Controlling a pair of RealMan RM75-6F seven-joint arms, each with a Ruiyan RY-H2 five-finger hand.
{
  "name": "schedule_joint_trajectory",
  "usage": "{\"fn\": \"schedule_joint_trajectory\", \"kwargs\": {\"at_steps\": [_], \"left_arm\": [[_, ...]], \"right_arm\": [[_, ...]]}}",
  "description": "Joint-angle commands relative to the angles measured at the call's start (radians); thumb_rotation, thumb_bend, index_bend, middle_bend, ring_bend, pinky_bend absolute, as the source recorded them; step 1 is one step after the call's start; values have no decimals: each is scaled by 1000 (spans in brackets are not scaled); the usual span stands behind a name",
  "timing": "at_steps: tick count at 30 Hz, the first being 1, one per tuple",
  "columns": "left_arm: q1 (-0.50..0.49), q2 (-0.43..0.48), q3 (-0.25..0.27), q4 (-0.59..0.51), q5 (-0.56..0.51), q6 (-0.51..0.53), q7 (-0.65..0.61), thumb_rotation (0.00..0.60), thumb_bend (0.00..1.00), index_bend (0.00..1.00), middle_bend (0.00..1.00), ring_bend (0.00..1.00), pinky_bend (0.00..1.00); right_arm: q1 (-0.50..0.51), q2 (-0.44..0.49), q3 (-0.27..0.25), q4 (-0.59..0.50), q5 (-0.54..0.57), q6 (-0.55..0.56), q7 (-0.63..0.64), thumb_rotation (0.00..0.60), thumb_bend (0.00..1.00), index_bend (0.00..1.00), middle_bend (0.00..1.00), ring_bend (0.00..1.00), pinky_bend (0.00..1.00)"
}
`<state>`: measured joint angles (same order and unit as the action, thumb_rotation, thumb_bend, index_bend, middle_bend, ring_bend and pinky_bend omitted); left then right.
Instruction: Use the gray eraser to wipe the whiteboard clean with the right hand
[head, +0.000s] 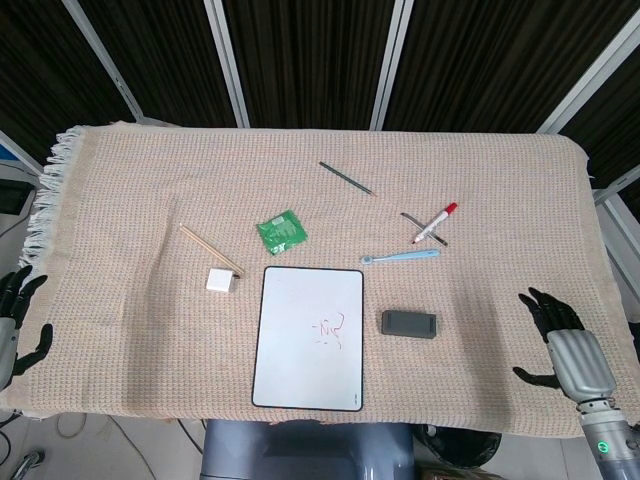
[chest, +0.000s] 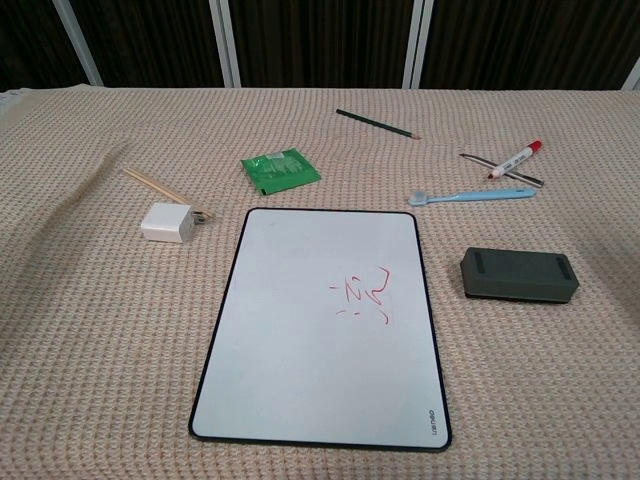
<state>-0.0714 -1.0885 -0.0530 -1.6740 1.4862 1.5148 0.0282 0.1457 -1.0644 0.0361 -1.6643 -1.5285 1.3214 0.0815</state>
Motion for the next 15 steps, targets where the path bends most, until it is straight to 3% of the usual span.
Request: {"fn": "schedule_joint_trajectory", "kwargs": {"at_steps": [1, 9, 15], "left_arm": [[-1, -1, 2, 0, -3, -5, 4, 600, 459, 110, 9, 0, 0], [0, -1, -2, -6, -15, -7, 9, 600, 459, 113, 9, 0, 0], [-1, -1, -3, -9, -19, -10, 13, 600, 459, 115, 9, 0, 0]], "right_arm": [[71, 34, 23, -44, 32, -105, 31, 600, 106, 0, 93, 69, 141], [178, 31, 70, -101, 118, -261, -7, 600, 109, 17, 148, 133, 223], [255, -30, 103, -137, 250, -363, -103, 600, 124, 91, 205, 192, 252]]}}
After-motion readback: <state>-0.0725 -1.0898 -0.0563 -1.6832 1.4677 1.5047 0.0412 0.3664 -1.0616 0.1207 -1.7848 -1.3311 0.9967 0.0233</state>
